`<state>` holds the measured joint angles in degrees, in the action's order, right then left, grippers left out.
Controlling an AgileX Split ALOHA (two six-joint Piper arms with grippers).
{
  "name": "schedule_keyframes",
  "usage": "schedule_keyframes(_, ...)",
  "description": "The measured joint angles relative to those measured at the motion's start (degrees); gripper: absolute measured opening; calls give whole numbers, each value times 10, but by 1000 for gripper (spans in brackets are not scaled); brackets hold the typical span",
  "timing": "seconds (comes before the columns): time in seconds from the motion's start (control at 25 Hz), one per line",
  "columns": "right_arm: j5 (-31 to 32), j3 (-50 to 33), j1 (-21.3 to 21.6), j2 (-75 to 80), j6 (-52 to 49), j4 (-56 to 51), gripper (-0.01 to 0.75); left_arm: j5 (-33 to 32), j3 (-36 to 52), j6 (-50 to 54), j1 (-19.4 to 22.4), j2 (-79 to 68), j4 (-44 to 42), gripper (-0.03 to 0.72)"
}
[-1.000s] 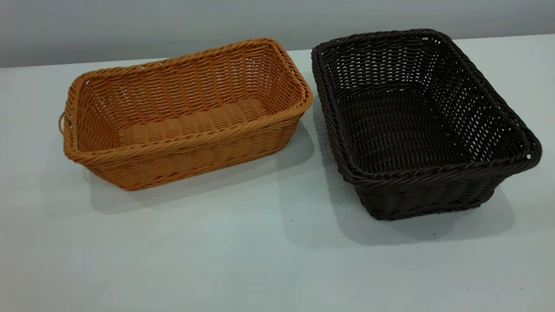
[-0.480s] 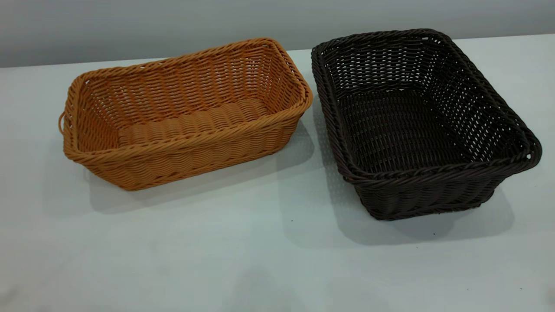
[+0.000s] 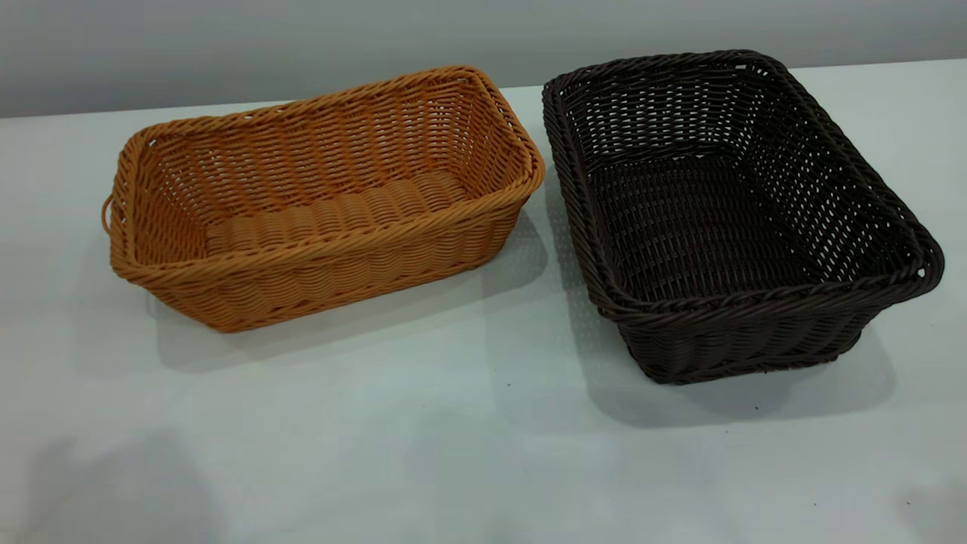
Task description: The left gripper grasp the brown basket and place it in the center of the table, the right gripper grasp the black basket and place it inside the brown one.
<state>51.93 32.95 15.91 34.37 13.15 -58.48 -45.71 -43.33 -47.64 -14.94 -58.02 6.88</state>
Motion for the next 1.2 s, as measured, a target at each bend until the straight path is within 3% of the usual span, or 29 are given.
schedule_keyframes(0.28,-8,-1,0,4,-99,8,327,80,0,-7,-13,-75,17,391)
schedule_keyframes(0.64,-38,-1,0,79,-243,24,327,128,0,-14,-52,-93,48,391)
schedule_keyframes(0.92,-40,-1,-1,184,-282,30,327,169,0,-14,-54,-115,73,391)
schedule_keyframes(1.04,-50,-1,-18,224,-290,39,327,169,0,-15,-54,-128,78,391)
schedule_keyframes(1.2,-107,-1,-78,268,-327,50,327,169,0,-15,-54,-133,77,391)
